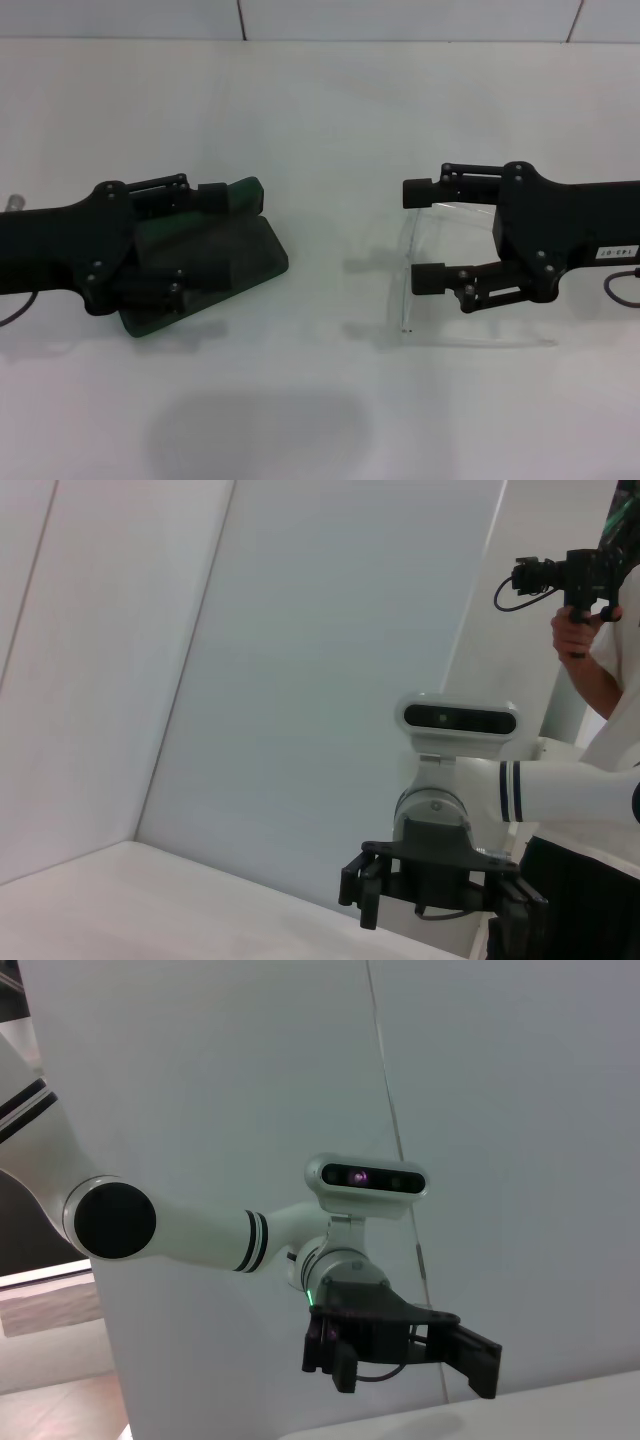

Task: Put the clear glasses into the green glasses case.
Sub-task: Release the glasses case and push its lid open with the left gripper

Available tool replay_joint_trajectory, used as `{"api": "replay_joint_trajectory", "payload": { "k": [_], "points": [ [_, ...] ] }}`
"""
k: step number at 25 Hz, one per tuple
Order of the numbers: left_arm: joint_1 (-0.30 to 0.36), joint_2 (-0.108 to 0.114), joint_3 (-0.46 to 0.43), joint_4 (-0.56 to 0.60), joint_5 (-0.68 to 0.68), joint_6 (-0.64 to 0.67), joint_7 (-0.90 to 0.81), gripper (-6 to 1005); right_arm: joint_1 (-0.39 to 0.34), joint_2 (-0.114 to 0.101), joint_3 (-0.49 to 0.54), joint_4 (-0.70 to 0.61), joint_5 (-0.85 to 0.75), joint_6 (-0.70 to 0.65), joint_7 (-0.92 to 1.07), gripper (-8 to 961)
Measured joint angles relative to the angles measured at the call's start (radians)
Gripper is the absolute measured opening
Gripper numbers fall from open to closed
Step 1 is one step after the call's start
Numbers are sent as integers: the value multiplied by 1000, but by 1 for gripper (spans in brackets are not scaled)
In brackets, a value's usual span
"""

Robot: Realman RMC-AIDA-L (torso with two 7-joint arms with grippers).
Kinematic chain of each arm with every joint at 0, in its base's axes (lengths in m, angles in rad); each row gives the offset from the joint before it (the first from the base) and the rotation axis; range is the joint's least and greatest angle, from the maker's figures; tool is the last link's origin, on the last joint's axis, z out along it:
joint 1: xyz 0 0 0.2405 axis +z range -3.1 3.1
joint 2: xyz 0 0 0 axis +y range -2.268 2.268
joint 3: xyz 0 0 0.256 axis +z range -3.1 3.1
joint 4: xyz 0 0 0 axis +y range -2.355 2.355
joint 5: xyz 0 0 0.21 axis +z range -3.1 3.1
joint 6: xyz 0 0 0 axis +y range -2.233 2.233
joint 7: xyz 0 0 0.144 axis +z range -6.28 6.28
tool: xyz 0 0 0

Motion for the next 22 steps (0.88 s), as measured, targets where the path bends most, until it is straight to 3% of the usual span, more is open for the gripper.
{"api": "replay_joint_trajectory", "payload": {
  "k": [22],
  "points": [
    [-2,-7,-1,0,5,-1,9,890,4,-2,10,-2,0,36,-2,843]
  ]
}}
